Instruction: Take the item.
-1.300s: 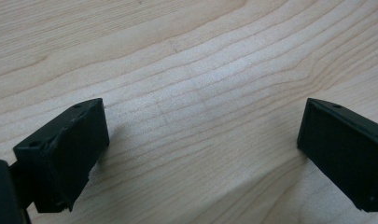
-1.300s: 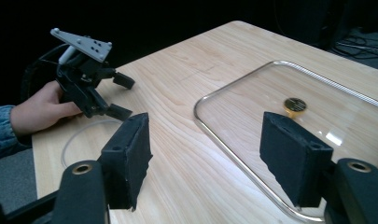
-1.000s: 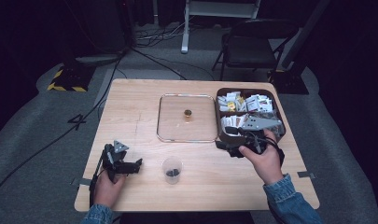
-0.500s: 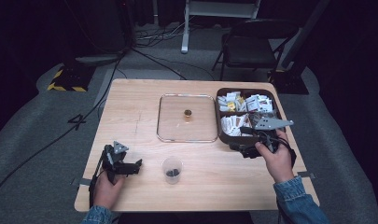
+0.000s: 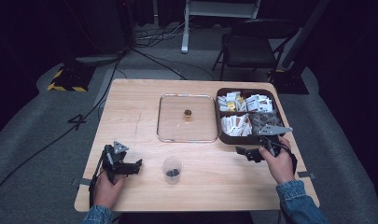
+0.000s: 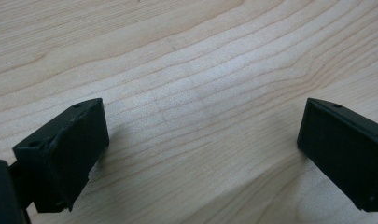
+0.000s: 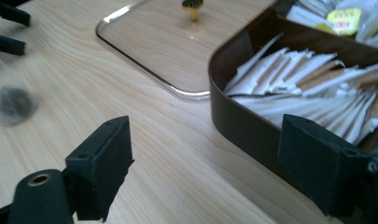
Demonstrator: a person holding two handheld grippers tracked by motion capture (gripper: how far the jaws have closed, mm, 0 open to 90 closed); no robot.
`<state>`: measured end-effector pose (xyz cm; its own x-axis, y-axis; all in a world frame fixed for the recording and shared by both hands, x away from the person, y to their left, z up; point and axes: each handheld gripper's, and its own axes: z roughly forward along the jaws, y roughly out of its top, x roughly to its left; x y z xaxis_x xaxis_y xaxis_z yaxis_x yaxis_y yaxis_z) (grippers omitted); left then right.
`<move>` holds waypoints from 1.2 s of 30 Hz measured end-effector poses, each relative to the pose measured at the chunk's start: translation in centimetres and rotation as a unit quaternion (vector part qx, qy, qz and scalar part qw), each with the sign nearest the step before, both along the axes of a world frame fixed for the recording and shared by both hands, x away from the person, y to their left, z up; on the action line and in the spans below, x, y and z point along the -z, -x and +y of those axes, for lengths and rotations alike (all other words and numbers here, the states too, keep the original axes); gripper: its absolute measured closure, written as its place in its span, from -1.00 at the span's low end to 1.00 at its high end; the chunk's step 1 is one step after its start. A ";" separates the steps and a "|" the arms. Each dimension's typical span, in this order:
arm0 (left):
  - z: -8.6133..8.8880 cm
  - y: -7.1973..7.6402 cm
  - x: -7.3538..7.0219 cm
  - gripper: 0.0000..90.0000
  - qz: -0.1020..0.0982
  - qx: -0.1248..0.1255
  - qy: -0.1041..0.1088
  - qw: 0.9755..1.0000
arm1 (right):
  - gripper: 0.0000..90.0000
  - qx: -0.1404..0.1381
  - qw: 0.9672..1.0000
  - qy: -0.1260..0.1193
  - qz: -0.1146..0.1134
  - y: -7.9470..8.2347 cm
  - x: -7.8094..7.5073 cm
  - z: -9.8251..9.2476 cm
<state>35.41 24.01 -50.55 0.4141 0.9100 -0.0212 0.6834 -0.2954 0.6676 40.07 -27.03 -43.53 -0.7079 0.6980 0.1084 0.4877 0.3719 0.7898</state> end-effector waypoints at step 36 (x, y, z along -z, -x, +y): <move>-0.1 0.0 0.0 -0.95 0.000 -0.002 0.000 1.000 | -0.69 0.003 0.997 0.071 -0.005 1.6 6.9 0.3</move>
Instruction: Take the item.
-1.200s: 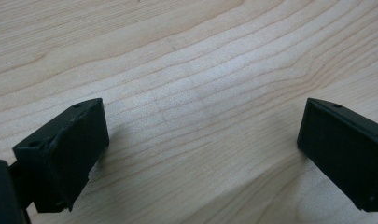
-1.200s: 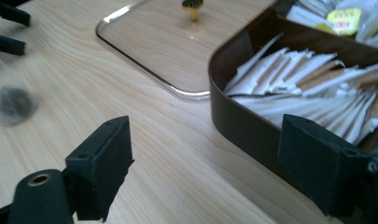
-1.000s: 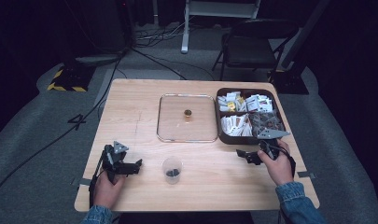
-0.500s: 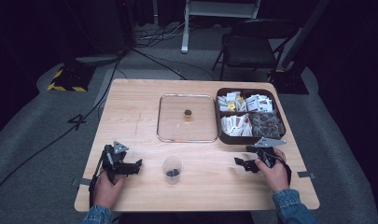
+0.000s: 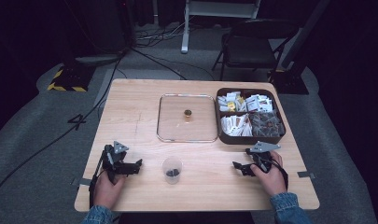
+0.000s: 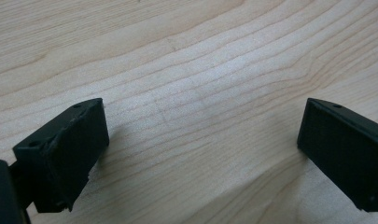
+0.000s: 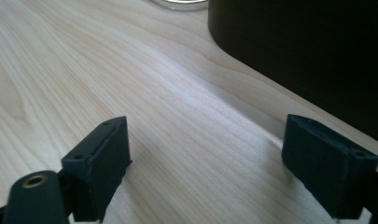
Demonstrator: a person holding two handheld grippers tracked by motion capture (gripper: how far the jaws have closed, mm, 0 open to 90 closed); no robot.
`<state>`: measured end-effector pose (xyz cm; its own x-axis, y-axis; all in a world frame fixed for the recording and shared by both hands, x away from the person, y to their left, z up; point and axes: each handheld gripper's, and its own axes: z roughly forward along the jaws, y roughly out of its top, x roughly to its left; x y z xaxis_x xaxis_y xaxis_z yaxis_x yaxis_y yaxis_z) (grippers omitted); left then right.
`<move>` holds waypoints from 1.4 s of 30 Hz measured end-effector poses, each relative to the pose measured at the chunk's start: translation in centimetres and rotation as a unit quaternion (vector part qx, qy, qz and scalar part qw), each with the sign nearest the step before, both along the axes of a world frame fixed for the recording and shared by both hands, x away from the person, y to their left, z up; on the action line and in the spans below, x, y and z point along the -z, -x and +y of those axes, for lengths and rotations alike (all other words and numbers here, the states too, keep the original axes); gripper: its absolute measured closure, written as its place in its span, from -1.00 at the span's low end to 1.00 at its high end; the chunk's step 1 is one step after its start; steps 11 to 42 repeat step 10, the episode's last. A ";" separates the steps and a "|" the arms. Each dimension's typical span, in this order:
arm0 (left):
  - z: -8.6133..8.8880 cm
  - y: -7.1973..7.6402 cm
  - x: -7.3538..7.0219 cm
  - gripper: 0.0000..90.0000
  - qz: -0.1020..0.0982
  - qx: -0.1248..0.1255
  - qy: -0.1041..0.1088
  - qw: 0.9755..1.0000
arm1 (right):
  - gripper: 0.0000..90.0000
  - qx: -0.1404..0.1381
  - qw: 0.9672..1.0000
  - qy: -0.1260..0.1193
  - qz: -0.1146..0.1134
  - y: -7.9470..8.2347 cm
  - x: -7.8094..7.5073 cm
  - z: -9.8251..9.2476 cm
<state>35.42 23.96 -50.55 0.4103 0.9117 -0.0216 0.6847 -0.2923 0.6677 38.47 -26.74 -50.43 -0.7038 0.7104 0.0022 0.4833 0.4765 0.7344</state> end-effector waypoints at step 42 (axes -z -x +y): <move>-0.1 0.0 0.0 -0.95 0.000 -0.002 0.001 1.000 | -0.75 0.002 1.000 0.007 0.000 0.0 0.0 0.3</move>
